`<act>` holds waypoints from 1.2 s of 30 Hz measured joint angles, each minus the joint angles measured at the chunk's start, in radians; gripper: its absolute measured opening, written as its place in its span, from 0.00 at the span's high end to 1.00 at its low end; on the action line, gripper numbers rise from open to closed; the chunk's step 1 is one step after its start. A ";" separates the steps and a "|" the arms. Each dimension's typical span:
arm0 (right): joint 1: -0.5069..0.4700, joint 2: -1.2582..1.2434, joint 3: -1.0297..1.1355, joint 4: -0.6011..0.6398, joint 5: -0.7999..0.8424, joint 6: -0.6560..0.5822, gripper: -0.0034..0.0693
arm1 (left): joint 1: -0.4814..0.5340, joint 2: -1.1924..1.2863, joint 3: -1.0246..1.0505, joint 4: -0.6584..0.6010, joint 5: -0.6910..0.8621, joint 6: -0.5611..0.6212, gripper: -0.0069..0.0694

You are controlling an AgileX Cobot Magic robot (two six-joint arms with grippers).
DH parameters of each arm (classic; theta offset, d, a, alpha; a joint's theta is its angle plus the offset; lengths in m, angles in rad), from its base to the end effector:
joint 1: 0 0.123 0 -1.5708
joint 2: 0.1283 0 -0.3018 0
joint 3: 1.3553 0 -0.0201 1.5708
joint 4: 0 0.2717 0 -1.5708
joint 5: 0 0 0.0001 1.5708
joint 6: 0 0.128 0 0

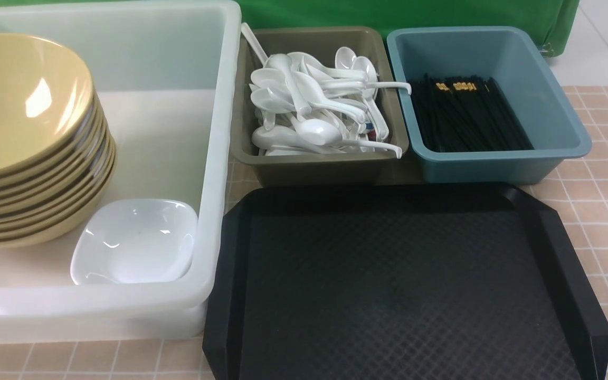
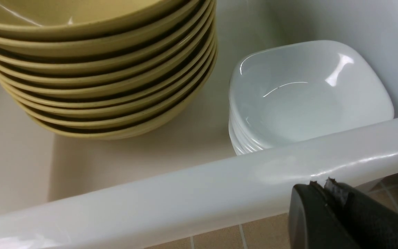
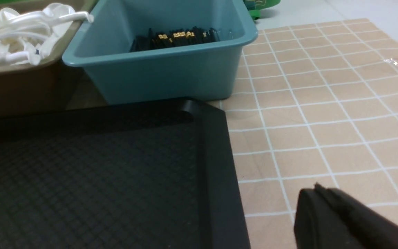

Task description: On brown table put chopsticks spoon bowls plates into blue grey white boxes.

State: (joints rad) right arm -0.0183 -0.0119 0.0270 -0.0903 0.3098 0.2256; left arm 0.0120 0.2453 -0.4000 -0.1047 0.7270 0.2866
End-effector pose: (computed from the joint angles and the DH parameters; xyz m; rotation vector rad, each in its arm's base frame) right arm 0.0941 -0.0053 0.1676 0.1620 1.8004 0.0615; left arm 0.0912 -0.0078 0.2584 0.2440 2.0380 0.0655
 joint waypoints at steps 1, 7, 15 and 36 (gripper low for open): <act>0.000 0.000 0.000 0.000 0.000 0.000 0.90 | 0.000 0.000 0.000 0.000 0.000 0.000 0.91; 0.000 0.000 0.000 0.000 0.000 0.002 0.90 | 0.000 0.000 0.000 0.000 0.000 0.000 0.91; 0.000 0.000 0.000 0.000 0.000 0.003 0.90 | 0.000 0.000 0.000 0.000 0.000 0.000 0.91; 0.000 0.000 0.000 0.001 0.001 0.003 0.90 | -0.010 -0.210 0.298 -0.015 -0.407 -0.070 0.91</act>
State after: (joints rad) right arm -0.0183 -0.0119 0.0270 -0.0890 0.3109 0.2287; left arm 0.0024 0.0356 -0.1016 -0.1194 0.3201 0.2162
